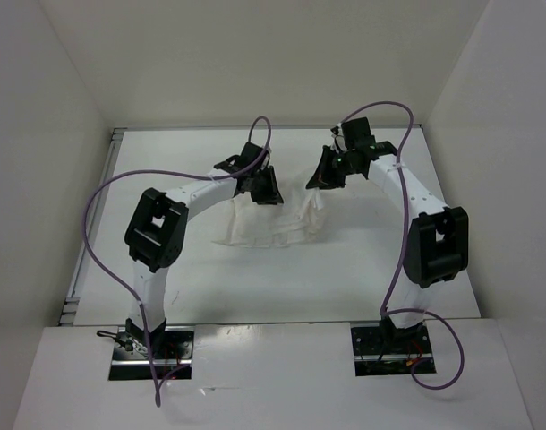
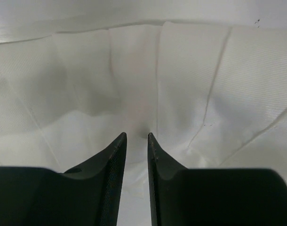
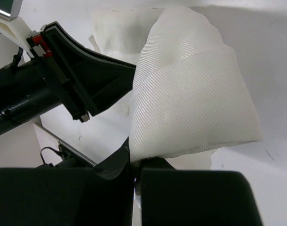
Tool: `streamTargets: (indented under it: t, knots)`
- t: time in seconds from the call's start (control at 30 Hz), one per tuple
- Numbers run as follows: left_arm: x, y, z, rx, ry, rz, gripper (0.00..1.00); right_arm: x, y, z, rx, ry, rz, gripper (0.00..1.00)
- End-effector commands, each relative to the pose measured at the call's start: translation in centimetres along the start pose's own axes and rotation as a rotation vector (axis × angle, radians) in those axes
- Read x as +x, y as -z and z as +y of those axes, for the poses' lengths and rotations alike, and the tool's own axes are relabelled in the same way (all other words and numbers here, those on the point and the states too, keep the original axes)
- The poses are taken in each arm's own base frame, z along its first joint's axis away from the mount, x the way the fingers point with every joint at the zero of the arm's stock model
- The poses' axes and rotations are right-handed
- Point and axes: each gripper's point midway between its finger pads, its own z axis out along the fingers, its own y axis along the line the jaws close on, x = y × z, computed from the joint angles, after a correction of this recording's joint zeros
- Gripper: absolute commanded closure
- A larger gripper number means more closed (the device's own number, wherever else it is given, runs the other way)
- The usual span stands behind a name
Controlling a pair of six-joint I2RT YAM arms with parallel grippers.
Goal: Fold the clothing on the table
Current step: Fold the skirt
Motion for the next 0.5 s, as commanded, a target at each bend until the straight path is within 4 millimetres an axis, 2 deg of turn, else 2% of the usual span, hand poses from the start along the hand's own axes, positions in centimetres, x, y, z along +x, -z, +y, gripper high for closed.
streamTargets:
  t: [0.0, 0.1, 0.13, 0.2, 0.3, 0.33, 0.47]
  knots:
    - [0.6, -1.2, -0.3, 0.015, 0.016, 0.008, 0.69, -0.8, 2.2, 1.7, -0.051, 0.052, -0.061, 1.0]
    - [2.3, -3.0, 0.3, 0.014, 0.031, 0.065, 0.72, -0.8, 2.6, 2.1, -0.064, 0.057, -0.065, 1.0]
    - [2.2, -3.3, -0.1, 0.042, 0.036, 0.063, 0.73, -0.8, 2.6, 2.1, -0.064, 0.057, -0.065, 1.0]
    - [3.7, -4.0, -1.4, 0.092, 0.04, 0.11, 0.75, -0.8, 2.6, 2.1, -0.064, 0.057, -0.065, 1.0]
    - [4.9, -4.4, -2.2, 0.087, 0.034, 0.14, 0.75, -0.8, 2.6, 2.1, -0.064, 0.057, -0.065, 1.0]
    - [4.7, -4.4, -2.1, 0.073, 0.036, 0.135, 0.75, -0.8, 2.6, 2.1, -0.064, 0.057, -0.065, 1.0]
    - [6.8, -6.1, -0.1, 0.005, 0.049, 0.192, 0.76, -1.0, 2.8, 2.8, -0.095, 0.057, -0.068, 1.0]
